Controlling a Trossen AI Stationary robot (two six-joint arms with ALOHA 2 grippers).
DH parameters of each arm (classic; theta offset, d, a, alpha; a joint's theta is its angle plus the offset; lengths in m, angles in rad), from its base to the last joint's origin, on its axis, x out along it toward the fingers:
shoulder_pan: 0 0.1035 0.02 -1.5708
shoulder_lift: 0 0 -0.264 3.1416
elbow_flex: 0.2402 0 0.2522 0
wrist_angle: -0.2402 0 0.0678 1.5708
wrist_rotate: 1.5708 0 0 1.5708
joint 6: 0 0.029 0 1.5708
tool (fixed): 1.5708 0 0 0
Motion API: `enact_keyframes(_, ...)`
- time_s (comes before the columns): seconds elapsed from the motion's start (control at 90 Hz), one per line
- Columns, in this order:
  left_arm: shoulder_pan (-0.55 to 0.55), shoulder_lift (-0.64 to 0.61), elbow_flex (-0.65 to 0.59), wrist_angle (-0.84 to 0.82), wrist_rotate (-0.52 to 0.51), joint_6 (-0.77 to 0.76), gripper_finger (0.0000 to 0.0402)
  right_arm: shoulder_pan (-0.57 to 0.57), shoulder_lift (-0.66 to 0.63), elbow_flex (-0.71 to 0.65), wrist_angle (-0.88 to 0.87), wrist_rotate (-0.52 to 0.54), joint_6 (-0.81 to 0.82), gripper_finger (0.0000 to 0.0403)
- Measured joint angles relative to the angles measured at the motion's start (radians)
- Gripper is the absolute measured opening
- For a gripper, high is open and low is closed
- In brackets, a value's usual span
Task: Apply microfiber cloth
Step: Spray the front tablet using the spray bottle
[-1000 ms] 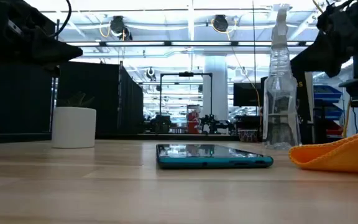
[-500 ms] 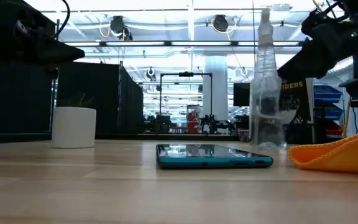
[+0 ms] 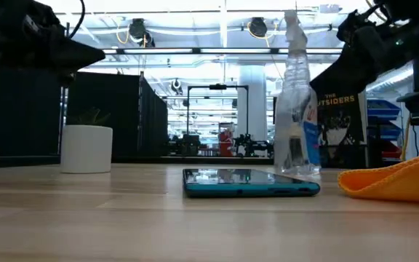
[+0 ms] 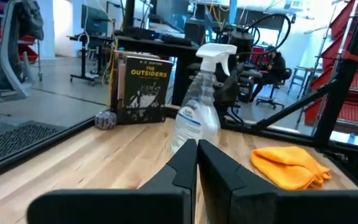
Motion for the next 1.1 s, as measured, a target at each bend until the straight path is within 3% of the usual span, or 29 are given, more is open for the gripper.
enact_keyframes(0.367,0.015,0.671,0.408,0.048,0.033,0.061,0.0002,-0.014,0.022,0.000,0.021,-0.003,0.005,0.0267)
enact_keyframes(0.678,0.015,1.195,0.696,0.149,0.107,0.094,0.0002,-0.014,0.022,0.000,0.072,-0.021,-0.090,0.0266)
enact_keyframes(0.867,0.015,1.415,0.813,0.268,0.156,0.161,0.0002,-0.014,0.022,0.000,0.169,-0.049,-0.101,0.0272)
enact_keyframes(1.1,0.015,1.574,0.940,0.294,0.158,0.190,0.0002,-0.030,0.049,0.000,0.220,-0.007,-0.120,0.0298)
